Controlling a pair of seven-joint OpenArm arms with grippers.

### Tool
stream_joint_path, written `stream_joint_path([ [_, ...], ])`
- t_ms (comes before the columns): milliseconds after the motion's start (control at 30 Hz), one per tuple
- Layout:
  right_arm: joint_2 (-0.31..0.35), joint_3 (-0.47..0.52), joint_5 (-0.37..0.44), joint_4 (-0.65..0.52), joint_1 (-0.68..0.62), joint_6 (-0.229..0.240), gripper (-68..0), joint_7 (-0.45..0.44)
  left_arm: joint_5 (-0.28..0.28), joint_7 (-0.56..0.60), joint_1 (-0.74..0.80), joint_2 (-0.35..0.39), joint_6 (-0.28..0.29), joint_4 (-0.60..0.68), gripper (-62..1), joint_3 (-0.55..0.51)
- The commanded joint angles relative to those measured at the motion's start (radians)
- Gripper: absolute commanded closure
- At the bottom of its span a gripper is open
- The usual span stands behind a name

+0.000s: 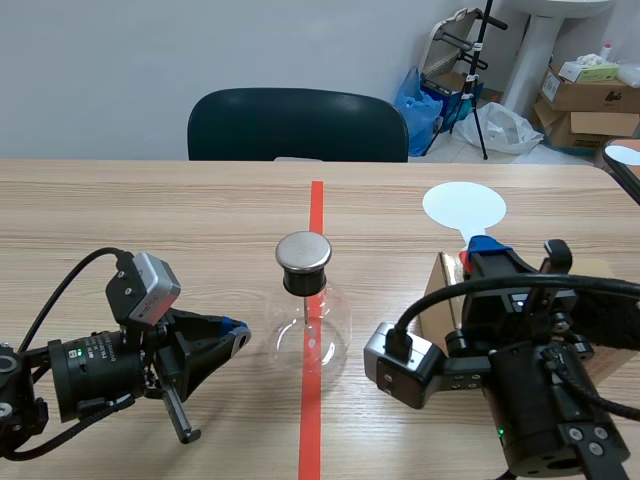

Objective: Do the electroscope experiment

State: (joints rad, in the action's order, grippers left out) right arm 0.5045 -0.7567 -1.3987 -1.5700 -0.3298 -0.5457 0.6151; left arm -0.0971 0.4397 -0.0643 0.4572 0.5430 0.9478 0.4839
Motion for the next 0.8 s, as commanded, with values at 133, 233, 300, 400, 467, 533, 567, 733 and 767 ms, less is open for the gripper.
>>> stream_joint_path([
  [133,0.000,0.006,-0.019,-0.005,0.016,-0.048,-1.1,0.035,-0.010,0.016,-0.005,0.004,-0.002,0.013,-2.7,-0.009],
  [233,0.002,0.006,-0.042,-0.005,0.013,-0.088,-1.1,0.061,-0.010,0.016,-0.005,0.004,-0.002,0.013,-2.7,-0.009],
  [300,0.008,0.006,-0.046,-0.005,0.008,-0.125,-1.1,0.063,-0.010,0.016,-0.005,0.004,-0.002,0.013,-2.7,-0.009],
  [400,0.017,0.013,-0.045,-0.012,-0.009,-0.171,-1.1,0.063,-0.010,0.016,-0.005,0.004,-0.002,0.013,-2.7,-0.009],
  [467,0.016,0.047,-0.035,-0.022,-0.034,-0.173,-1.1,0.032,-0.010,0.016,-0.005,0.004,-0.002,0.013,-2.7,-0.009],
  [533,0.013,0.098,-0.008,-0.035,-0.074,-0.190,-1.1,-0.031,-0.010,0.016,-0.005,0.004,-0.002,0.013,-2.7,-0.009],
  [567,0.008,0.131,0.005,-0.040,-0.096,-0.208,-1.1,-0.066,-0.010,0.016,-0.005,0.004,-0.002,0.013,-2.7,-0.009],
  [733,-0.081,0.358,0.041,-0.040,-0.220,-0.237,-1.1,-0.302,-0.011,0.027,0.010,0.015,0.002,0.016,-2.7,-0.019],
  [767,-0.106,0.404,0.059,-0.040,-0.240,-0.237,-1.1,-0.356,-0.011,0.041,0.020,0.021,0.002,0.020,-2.7,-0.026],
])
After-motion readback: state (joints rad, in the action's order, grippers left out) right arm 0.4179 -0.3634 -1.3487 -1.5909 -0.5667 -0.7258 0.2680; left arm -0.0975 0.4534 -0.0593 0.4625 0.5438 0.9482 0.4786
